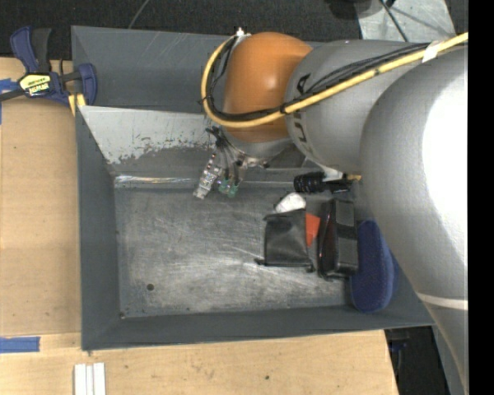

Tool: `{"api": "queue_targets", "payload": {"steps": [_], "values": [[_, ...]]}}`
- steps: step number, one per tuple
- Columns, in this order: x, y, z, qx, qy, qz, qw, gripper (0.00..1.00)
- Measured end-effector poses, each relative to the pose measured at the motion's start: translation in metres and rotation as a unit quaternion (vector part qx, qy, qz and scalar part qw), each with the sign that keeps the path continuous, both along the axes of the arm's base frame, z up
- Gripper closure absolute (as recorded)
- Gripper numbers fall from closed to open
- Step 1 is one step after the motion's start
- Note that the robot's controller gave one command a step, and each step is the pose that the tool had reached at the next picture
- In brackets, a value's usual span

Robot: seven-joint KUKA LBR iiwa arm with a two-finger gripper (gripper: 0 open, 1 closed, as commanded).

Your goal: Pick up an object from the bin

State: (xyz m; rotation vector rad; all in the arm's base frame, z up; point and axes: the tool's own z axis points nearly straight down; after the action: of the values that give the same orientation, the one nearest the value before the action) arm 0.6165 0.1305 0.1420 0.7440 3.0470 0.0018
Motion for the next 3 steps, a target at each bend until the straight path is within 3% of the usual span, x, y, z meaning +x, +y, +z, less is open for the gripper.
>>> {"api": "queue_targets", "payload": {"steps": [1, 2, 3], "values": [[-0.046, 0.018, -0.002, 0.0, 0.0033, 0.052, 0.9986, 1.0], [-0.092, 0.005, 0.032, 0.0, 0.0021, 0.092, 0.9958, 1.0], [-0.117, -0.08, 0.036, -0.002, 0.0031, 0.104, 0.9946, 1.0]]}}
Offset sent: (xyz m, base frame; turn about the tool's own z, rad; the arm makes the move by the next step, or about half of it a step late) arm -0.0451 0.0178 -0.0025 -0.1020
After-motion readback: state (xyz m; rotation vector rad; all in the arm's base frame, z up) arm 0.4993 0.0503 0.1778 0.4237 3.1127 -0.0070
